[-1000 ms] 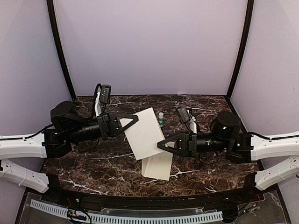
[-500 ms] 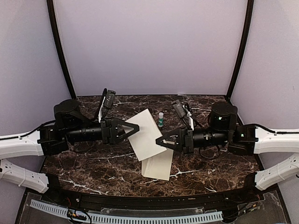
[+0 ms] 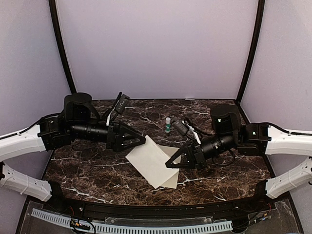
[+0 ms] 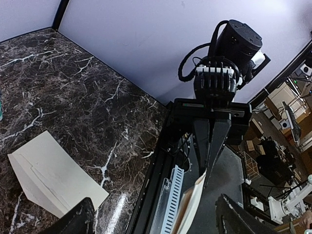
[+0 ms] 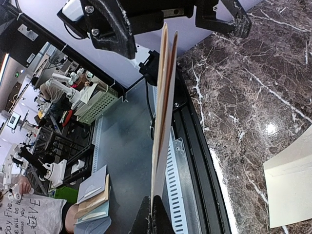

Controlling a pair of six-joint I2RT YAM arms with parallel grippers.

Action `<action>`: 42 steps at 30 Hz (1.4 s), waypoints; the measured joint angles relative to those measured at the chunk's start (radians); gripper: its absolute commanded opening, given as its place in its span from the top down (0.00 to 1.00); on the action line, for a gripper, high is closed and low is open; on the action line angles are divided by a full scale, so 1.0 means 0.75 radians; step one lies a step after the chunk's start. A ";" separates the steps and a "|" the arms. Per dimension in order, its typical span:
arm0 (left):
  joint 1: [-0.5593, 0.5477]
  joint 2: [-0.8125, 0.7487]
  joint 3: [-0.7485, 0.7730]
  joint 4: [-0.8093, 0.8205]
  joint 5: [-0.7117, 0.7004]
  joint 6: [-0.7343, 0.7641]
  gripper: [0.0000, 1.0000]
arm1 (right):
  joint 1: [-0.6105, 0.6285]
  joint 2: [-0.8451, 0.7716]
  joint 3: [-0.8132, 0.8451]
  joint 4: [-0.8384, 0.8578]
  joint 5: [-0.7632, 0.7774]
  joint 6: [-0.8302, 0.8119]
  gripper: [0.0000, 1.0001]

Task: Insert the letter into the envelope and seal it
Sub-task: Fold the letter.

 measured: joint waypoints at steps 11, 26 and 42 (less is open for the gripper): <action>0.000 0.082 0.013 -0.015 0.185 0.031 0.35 | 0.000 0.084 0.041 -0.070 -0.042 -0.086 1.00; 0.000 0.098 0.005 -0.013 0.301 0.031 0.92 | -0.008 0.122 0.121 -0.134 -0.020 -0.106 1.00; 0.001 0.031 -0.132 0.332 0.131 -0.158 1.00 | -0.089 -0.128 -0.064 0.062 0.203 0.015 0.09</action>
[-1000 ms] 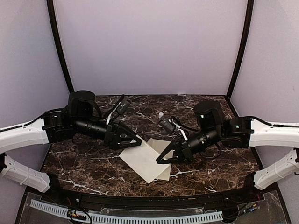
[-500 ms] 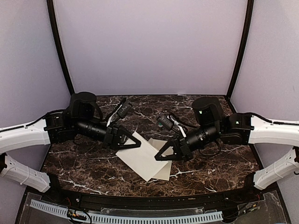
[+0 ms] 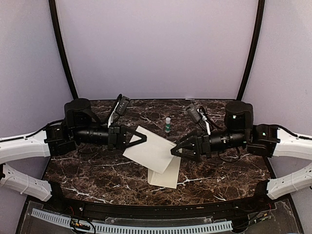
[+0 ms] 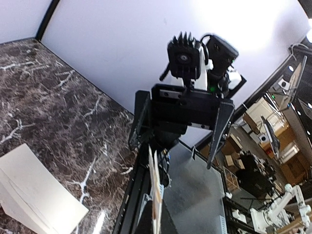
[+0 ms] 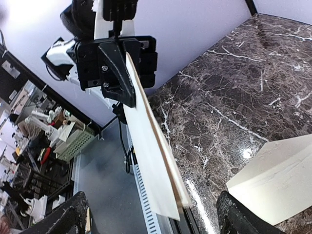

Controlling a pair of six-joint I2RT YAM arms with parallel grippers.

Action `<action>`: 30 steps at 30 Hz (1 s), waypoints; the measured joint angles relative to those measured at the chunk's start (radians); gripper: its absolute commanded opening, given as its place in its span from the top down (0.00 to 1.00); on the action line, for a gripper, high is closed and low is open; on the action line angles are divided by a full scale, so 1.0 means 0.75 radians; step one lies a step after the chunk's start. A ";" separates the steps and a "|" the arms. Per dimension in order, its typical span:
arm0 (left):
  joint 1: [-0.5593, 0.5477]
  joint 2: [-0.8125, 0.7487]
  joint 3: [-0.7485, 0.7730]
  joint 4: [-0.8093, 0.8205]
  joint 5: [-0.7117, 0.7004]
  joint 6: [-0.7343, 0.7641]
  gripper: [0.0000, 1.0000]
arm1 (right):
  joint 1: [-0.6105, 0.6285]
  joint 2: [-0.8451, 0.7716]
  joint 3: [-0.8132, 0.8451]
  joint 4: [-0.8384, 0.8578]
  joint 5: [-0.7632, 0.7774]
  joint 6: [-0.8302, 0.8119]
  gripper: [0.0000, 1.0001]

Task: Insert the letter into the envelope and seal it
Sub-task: Fold the letter, then place the letter in the envelope.

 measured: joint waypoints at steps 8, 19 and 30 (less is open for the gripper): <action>0.000 -0.086 -0.167 0.399 -0.328 -0.220 1.00 | 0.017 -0.138 -0.318 0.504 0.291 0.284 0.10; -0.017 -0.109 -0.306 0.783 -0.612 -0.406 1.00 | 0.104 0.112 -0.321 0.937 0.447 0.445 0.25; -0.020 -0.108 -0.325 0.910 -0.647 -0.480 1.00 | 0.111 0.341 -0.163 1.108 0.398 0.490 0.56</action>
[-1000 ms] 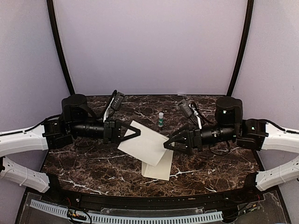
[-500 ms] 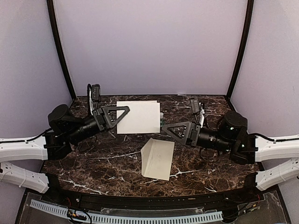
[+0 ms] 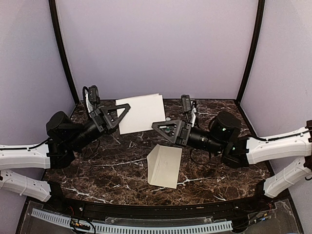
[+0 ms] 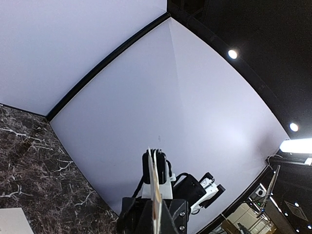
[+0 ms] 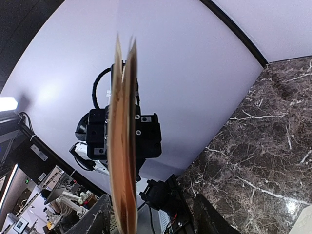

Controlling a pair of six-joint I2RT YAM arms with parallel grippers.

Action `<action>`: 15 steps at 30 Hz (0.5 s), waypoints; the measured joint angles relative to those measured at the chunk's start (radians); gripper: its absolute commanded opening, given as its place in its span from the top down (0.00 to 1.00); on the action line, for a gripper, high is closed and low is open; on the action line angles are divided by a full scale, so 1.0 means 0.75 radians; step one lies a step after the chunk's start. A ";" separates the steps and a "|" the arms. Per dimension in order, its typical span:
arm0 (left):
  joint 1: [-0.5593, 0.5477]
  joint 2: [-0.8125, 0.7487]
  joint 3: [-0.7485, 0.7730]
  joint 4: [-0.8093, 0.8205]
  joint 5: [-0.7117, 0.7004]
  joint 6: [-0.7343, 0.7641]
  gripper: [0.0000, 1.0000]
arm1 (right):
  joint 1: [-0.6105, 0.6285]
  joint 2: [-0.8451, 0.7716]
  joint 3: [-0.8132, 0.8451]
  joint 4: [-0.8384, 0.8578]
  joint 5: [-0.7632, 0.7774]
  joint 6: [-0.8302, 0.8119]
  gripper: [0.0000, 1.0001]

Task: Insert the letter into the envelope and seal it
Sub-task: Place the letter in the envelope.

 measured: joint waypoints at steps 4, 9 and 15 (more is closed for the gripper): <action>-0.007 0.007 0.000 0.008 0.001 -0.012 1.00 | 0.001 0.007 0.018 0.067 0.001 -0.003 0.79; -0.007 0.009 0.000 0.008 0.006 -0.021 0.83 | 0.002 0.007 0.019 0.090 0.012 -0.002 1.00; -0.007 0.003 0.003 -0.077 0.009 -0.014 0.35 | -0.002 -0.036 0.019 0.015 0.051 -0.043 1.00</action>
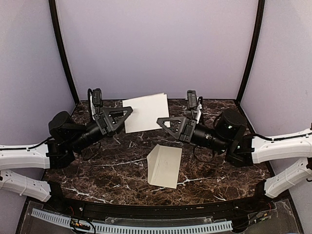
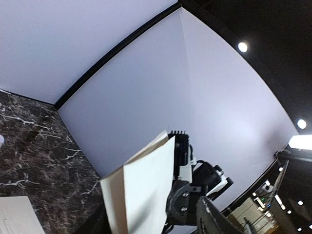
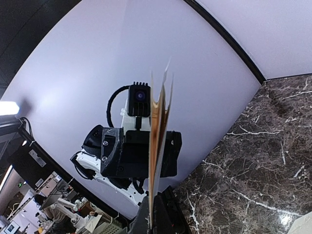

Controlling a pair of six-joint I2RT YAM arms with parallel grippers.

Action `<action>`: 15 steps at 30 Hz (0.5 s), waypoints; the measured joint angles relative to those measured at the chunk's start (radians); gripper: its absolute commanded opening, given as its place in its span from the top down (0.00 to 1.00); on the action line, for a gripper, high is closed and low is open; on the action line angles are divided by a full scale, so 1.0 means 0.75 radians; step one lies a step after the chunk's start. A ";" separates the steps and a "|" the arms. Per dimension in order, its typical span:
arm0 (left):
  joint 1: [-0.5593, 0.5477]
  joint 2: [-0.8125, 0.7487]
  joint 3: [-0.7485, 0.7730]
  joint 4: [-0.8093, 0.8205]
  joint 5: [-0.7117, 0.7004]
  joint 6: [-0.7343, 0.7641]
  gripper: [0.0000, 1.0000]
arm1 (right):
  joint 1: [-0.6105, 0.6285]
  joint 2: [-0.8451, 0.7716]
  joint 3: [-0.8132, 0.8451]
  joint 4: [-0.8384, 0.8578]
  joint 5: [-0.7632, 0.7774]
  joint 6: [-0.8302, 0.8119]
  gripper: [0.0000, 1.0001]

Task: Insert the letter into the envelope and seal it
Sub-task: Place the letter in the envelope.

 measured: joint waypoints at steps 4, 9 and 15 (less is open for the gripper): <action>0.013 -0.030 0.033 -0.200 0.024 0.034 0.26 | -0.026 -0.134 0.001 -0.168 0.033 -0.059 1.00; 0.100 -0.066 0.097 -0.465 0.116 0.094 0.23 | -0.151 -0.248 0.057 -0.466 0.001 -0.128 1.00; 0.228 -0.072 0.191 -0.779 0.257 0.253 0.22 | -0.274 -0.254 0.136 -0.850 -0.137 -0.213 1.00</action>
